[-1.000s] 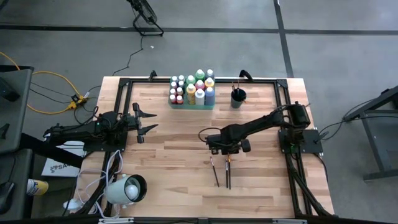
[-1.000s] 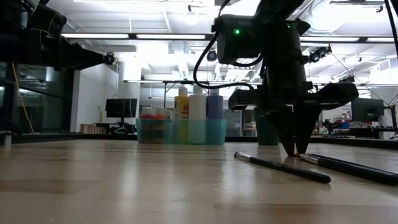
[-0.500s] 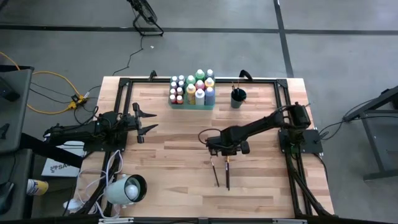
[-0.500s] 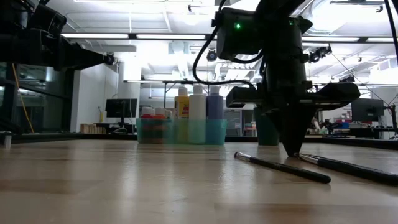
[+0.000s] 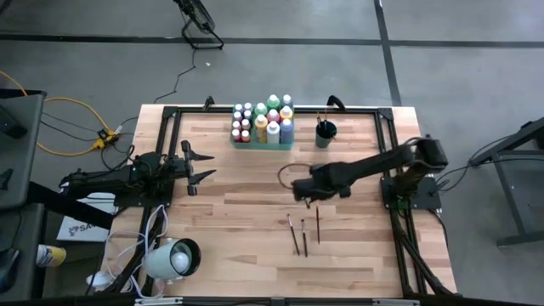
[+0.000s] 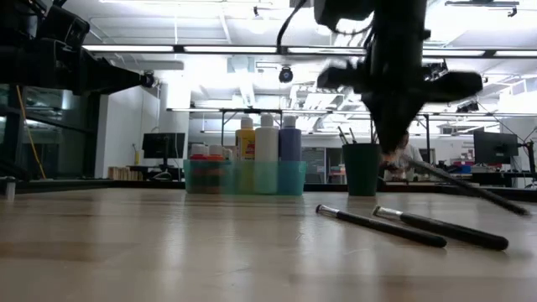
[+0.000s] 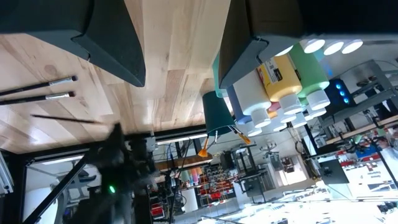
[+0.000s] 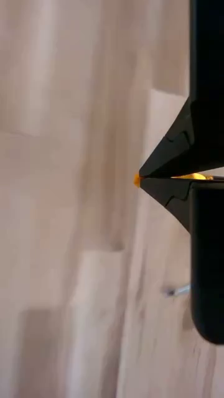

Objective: Pick & Place Paint Supplies
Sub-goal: Put the gold paint brush into the green cup

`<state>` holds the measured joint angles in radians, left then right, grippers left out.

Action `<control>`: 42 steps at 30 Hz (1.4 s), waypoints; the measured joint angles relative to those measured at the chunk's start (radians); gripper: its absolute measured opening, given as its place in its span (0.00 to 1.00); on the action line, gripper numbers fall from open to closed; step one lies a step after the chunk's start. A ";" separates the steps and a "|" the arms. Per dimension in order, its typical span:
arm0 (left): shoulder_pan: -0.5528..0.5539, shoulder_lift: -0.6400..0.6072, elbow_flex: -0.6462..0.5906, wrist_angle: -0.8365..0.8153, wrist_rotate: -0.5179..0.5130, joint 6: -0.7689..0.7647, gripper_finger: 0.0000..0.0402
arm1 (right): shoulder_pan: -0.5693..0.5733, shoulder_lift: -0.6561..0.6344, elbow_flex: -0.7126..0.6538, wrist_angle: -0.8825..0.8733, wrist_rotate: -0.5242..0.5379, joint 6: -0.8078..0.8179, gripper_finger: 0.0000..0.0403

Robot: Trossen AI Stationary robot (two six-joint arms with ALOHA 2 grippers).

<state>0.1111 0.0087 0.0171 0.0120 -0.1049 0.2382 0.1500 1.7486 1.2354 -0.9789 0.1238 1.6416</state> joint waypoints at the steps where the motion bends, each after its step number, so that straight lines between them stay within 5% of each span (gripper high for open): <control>1: 0.000 0.000 0.000 0.000 0.000 0.000 0.49 | -0.005 -0.026 0.000 -0.016 0.032 -0.015 0.01; 12: 0.000 0.000 0.000 0.000 0.000 0.000 0.49 | -0.038 -0.357 0.001 -0.059 0.730 -0.246 0.01; 18: 0.000 0.000 0.000 0.000 0.000 0.000 0.49 | -0.090 -0.445 0.001 -0.055 0.943 -0.444 0.01; 28: 0.000 0.000 0.000 0.000 0.000 0.000 0.49 | -0.221 -0.473 0.001 0.164 1.054 -0.841 0.01; 42: 0.000 0.000 0.000 0.000 0.000 0.000 0.49 | -0.400 -0.436 -0.074 0.536 0.869 -1.205 0.01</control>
<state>0.1112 0.0086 0.0170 0.0120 -0.1047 0.2382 -0.2497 1.3123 1.1611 -0.4428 0.9930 0.4365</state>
